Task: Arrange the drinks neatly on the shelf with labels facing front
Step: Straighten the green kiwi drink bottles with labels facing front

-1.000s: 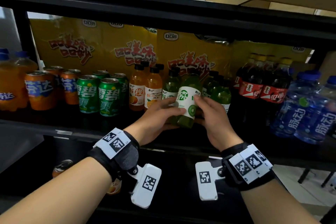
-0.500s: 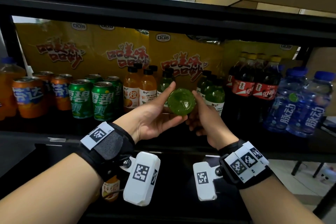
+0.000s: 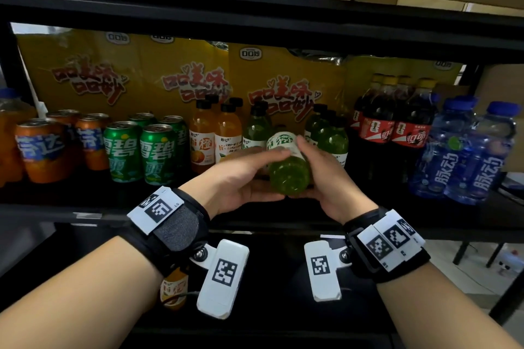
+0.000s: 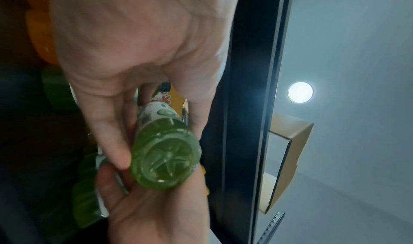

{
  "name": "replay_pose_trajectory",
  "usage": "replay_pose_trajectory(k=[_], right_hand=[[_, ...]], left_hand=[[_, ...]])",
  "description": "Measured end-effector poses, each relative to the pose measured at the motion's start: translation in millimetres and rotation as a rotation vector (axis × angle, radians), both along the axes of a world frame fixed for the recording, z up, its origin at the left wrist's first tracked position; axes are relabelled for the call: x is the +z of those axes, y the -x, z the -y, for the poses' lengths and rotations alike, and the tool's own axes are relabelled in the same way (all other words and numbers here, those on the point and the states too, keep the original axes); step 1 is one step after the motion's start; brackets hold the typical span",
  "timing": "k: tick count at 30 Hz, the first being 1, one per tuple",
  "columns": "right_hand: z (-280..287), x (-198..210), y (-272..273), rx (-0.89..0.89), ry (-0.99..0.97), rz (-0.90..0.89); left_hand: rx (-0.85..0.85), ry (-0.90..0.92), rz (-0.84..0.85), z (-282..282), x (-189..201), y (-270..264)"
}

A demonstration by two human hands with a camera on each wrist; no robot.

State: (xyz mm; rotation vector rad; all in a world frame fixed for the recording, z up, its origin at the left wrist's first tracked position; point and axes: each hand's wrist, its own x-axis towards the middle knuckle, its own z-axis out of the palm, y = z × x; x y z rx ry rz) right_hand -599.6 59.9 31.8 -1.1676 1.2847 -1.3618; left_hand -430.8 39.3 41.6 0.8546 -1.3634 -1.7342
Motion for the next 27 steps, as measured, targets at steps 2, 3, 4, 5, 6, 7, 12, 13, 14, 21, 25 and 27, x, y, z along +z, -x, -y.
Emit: replay_pose_trajectory(k=[2,3,4,5,6,7,12,13,14,21,25,27], right_hand=[[0.2,2.3,-1.4,-0.022,0.082,-0.005],[1.1,2.1,-2.1,-0.036,0.126,-0.023],[1.2,1.5,-2.9,-0.052,0.168,-0.052],[0.9,0.6,-3.5,-0.069,0.209,-0.093],[0.2,-0.3,-4.5,-0.082,0.249,-0.137],[-0.2,-1.2,-5.3,-0.088,0.289,-0.18],[-4.1,-8.3,-11.5,-0.084,0.504,-0.392],[-5.0,-9.1,-13.0,-0.091,0.551,-0.427],[-6.1,-10.3,-14.2,-0.09,0.587,-0.44],[-6.1,-24.4,-21.3,-0.029,0.801,-0.351],[8.8,-20.6,-19.2,-0.055,0.586,-0.359],[20.1,-18.3,-15.6,-0.034,0.454,-0.398]], left_hand=[[-0.004,0.061,0.011,3.0,-4.4,-2.8],[-0.007,0.084,0.011,4.8,-7.0,-4.2],[-0.015,0.115,0.014,6.8,-10.1,-5.6],[-0.025,0.154,0.022,7.8,-13.0,-7.0],[-0.035,0.201,0.038,8.1,-15.7,-8.3],[-0.041,0.259,0.057,8.6,-18.5,-9.4],[0.109,0.61,0.164,14.2,-28.9,-12.5],[0.161,0.669,0.163,15.9,-30.4,-12.5],[0.216,0.734,0.173,17.3,-32.1,-12.7],[0.349,1.152,0.299,20.9,-35.5,-15.1],[0.357,0.891,0.155,18.5,-18.3,-22.4],[0.379,0.807,0.095,16.7,-1.1,-23.5]])
